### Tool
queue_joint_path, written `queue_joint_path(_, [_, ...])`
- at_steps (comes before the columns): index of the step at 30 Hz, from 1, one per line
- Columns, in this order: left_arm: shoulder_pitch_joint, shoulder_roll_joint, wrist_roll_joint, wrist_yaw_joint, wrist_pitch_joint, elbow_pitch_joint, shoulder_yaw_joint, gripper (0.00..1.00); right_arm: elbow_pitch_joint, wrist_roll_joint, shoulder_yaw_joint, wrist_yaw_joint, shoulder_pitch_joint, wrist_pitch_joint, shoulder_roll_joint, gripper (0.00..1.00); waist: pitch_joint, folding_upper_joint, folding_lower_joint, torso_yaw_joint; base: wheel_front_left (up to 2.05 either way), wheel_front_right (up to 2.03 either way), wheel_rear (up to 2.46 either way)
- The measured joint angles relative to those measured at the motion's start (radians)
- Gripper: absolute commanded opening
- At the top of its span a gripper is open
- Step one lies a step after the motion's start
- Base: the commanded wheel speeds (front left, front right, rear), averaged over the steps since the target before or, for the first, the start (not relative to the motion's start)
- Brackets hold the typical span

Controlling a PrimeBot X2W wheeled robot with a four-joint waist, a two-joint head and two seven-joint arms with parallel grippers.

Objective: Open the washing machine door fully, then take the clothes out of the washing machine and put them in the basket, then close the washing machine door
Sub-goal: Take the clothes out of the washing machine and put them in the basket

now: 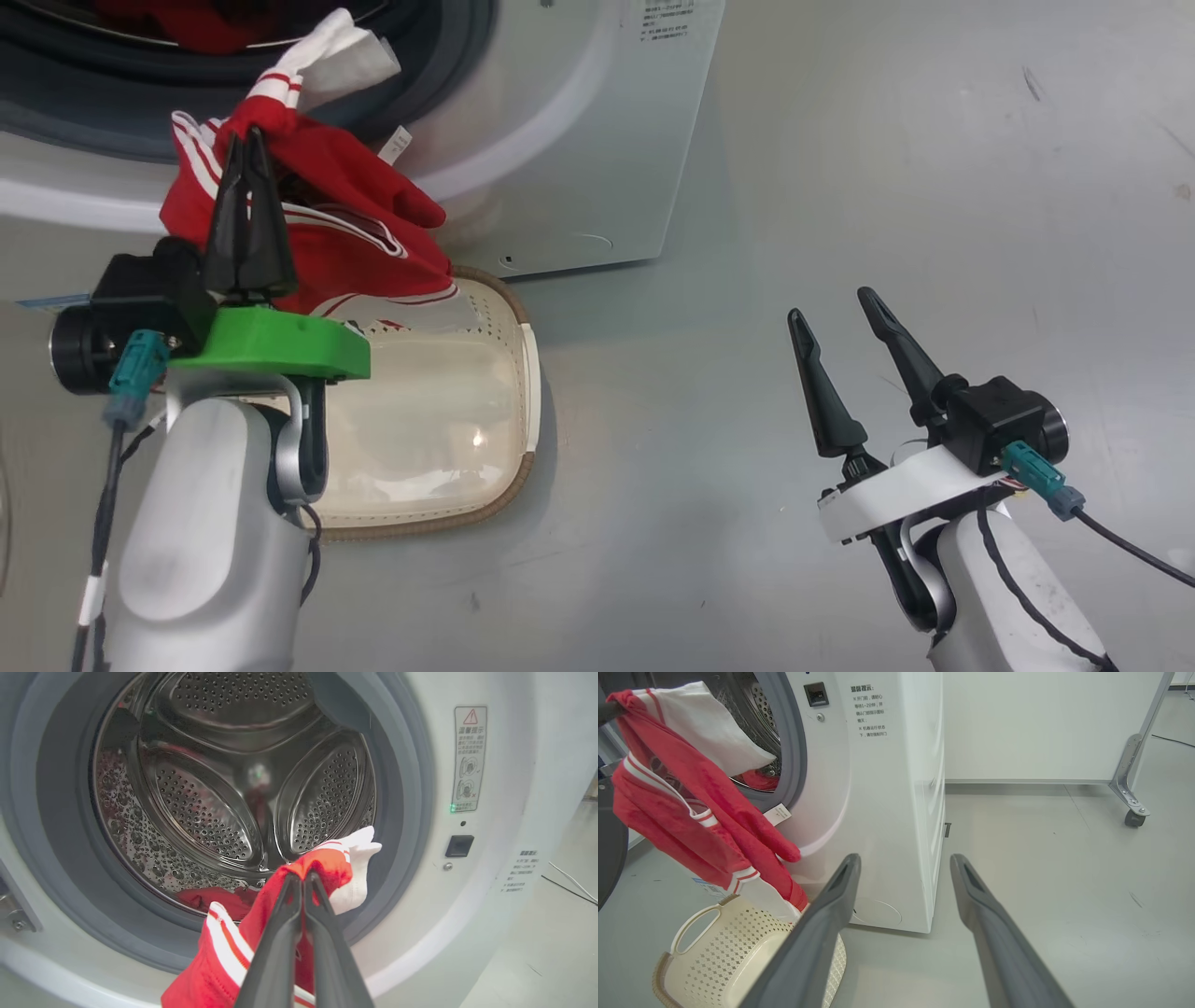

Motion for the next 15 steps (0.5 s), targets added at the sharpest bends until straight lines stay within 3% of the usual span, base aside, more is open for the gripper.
queue_joint_path(15, [0.210, 0.003, 0.002, 0.023, 0.000, -0.028, -0.091, 0.00, 0.010, -0.001, 0.009, 0.001, 0.047, 0.000, 0.001, 1.00, -0.078, 0.0000, 0.0000, 0.037, 0.00, 0.00, 0.00])
